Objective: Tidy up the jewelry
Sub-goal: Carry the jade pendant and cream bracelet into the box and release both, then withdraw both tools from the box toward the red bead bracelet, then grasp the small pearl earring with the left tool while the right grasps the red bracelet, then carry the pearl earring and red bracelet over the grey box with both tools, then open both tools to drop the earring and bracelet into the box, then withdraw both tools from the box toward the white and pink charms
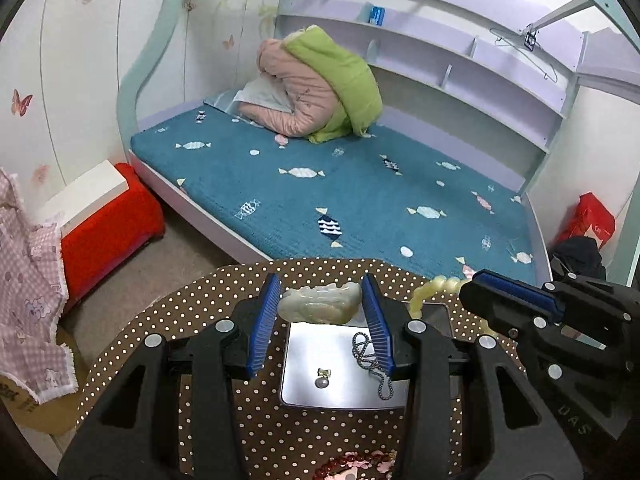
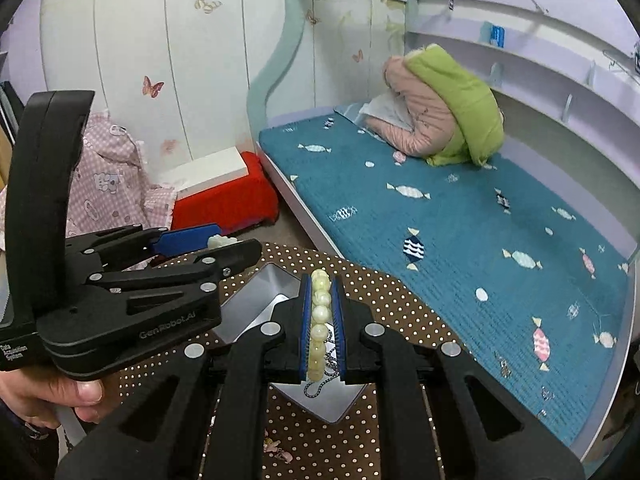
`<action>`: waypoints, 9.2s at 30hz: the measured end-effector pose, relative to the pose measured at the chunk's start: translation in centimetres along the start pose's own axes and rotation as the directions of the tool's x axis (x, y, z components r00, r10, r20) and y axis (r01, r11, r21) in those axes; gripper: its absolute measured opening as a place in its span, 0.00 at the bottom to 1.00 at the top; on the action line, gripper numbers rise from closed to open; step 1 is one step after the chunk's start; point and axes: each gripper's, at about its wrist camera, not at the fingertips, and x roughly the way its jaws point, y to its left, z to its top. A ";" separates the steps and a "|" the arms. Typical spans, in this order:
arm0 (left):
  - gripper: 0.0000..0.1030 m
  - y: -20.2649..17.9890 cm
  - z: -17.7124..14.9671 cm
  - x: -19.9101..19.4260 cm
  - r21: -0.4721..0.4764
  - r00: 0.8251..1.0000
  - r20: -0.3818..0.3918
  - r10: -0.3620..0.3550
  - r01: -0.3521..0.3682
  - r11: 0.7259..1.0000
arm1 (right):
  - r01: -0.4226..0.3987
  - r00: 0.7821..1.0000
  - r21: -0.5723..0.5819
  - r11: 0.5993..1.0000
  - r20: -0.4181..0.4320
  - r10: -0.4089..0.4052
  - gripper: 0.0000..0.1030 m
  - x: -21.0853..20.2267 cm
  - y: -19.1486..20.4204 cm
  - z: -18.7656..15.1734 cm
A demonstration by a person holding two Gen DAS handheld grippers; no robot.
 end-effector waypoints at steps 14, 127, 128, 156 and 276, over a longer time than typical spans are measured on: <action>0.90 1.5 -0.6 -4.4 -0.023 0.991 0.111 0.078 -0.076 0.997 | 0.017 0.996 0.110 0.994 0.086 -0.027 0.92 -2.7 -1.6 -0.6; 0.11 3.3 -19.6 -5.1 -0.054 0.982 -0.104 0.159 -0.165 0.985 | -0.131 0.981 -0.009 0.991 -0.148 0.128 0.07 2.7 3.8 -12.9; 0.11 3.1 -19.7 -5.1 -0.054 0.982 -0.103 0.158 -0.164 0.985 | -0.135 0.981 -0.008 0.991 -0.141 0.133 0.07 2.4 3.7 -12.9; 0.11 1.0 -12.9 -11.6 -0.013 0.986 0.087 0.140 -0.139 0.990 | -0.196 0.974 -0.039 0.980 0.110 0.199 0.06 -8.2 2.5 -6.0; 0.95 0.7 -19.1 -13.2 -0.098 0.959 0.025 0.282 -0.278 0.956 | -0.008 0.986 0.008 1.000 -0.168 0.009 0.46 0.6 3.3 -16.1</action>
